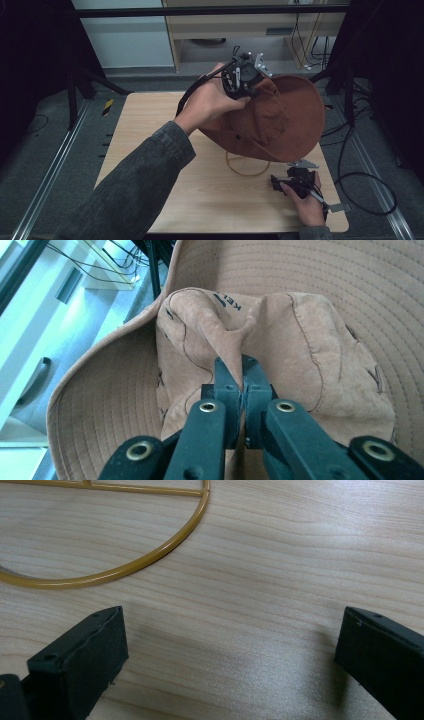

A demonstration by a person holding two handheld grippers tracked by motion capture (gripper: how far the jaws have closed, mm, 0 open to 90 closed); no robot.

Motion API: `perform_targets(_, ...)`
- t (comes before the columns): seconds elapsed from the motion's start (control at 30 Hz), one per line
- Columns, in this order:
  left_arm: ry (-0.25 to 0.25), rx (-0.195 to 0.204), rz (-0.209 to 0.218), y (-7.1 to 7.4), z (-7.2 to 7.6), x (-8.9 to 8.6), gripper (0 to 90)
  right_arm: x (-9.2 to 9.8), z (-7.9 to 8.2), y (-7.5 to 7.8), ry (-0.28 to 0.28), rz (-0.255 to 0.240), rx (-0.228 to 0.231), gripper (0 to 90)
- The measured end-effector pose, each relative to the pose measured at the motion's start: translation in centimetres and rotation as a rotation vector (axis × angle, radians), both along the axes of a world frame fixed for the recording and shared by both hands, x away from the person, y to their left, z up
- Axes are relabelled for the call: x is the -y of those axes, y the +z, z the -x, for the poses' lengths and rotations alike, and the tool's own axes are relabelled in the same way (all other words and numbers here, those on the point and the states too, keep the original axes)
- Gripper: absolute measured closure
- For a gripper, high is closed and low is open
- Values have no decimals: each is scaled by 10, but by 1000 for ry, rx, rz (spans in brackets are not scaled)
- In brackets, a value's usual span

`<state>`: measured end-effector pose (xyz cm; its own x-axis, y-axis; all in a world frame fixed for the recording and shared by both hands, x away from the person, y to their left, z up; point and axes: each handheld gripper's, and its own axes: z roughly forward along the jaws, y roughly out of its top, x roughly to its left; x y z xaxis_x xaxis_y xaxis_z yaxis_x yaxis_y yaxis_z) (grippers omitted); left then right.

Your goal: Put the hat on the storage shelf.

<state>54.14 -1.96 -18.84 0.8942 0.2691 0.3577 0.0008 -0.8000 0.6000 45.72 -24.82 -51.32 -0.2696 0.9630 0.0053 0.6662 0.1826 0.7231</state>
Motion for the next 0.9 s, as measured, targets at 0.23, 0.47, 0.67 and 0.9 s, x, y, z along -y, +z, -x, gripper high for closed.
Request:
perform_targets(0.23,-2,-28,10,-8,-5,8,880,0,0,0,1,1,0,5)
perform_targets(0.47,-6,-43,-7,-19,-6,12,875,0,0,0,2,6,5,5)
perform_targets(0.67,7,-60,9,-24,-11,10,872,0,0,0,2,7,5,4)
perform_targets(0.9,-2,-57,7,-28,-10,17,843,0,0,0,1,6,5,4)
